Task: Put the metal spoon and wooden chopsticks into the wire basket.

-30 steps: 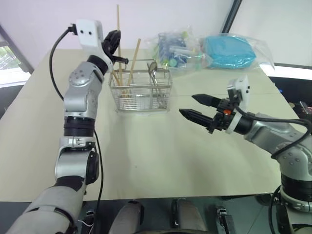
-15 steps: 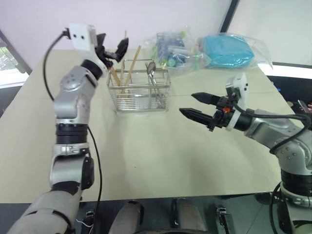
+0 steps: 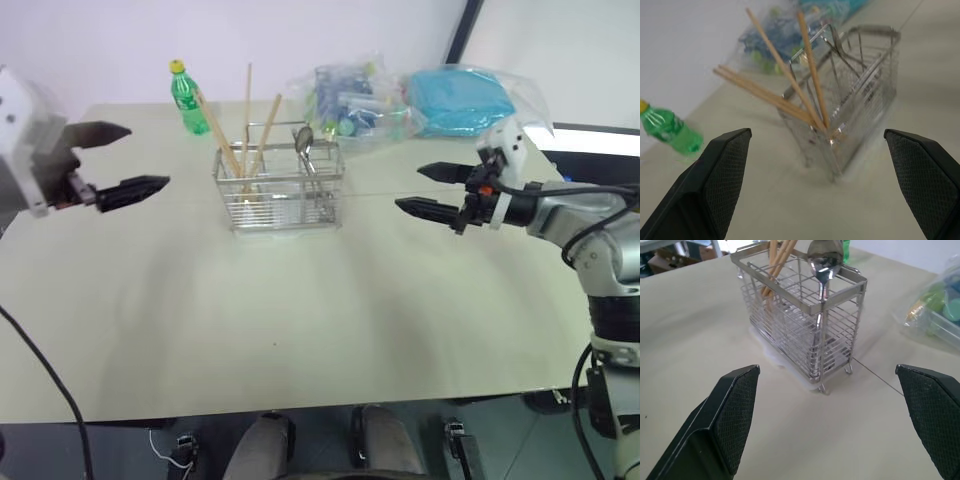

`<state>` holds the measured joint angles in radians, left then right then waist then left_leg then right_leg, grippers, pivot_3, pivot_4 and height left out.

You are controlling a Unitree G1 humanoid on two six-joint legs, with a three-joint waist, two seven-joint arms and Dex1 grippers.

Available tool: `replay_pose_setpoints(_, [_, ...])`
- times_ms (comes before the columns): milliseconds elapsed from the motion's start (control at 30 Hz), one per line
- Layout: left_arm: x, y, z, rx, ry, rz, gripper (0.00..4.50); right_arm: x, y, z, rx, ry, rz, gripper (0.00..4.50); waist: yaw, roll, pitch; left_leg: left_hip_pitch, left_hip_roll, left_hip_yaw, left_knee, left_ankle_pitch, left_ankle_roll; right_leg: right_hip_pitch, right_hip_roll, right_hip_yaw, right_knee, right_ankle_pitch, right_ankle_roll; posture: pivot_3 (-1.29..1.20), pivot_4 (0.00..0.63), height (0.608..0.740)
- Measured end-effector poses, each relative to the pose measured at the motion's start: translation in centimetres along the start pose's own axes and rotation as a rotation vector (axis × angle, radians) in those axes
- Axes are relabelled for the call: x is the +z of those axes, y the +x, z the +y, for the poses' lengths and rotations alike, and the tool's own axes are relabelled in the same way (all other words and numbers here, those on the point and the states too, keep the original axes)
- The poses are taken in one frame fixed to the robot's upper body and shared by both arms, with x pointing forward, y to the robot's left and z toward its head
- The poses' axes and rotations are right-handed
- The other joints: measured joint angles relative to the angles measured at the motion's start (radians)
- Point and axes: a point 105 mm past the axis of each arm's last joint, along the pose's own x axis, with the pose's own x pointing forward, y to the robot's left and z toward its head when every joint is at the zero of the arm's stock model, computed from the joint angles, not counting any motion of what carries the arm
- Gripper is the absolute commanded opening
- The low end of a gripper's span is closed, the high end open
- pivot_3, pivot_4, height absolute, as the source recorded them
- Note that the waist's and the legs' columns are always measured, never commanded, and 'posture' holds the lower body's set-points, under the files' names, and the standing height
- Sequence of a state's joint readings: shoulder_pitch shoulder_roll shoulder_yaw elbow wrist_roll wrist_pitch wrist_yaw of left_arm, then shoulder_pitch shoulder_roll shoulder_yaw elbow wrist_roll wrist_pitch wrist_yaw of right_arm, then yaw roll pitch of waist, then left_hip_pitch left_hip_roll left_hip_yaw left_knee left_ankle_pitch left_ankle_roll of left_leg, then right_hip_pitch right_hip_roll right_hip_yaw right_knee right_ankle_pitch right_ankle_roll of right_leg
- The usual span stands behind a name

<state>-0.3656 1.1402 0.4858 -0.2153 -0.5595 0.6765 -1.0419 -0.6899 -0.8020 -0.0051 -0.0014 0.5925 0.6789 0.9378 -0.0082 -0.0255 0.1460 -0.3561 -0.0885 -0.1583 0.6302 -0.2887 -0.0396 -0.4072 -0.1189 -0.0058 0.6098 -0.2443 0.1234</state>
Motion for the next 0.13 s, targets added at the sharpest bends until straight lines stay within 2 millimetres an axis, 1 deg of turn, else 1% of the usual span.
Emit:
replay_pose_setpoints(67, [-0.17,-0.8,-0.35,0.017,-0.001,0.012,4.48,0.12,0.49,0.25,0.023,-0.004,-0.011,4.5,-0.003,0.0,0.0,0.0,0.0,0.0,0.0,0.0,0.0,0.0,0.0,0.0,0.0,0.0,0.0,0.0,0.15,0.707])
replay_pose_setpoints(133, [-0.44,-1.17,-0.76,0.028,-0.006,0.029,4.48,-0.04,1.13,0.73,0.052,0.001,-0.017,4.5,-0.003,0.0,0.0,0.0,0.0,0.0,0.0,0.0,0.0,0.0,0.0,0.0,0.0,0.0,0.0,0.0,0.15,0.707])
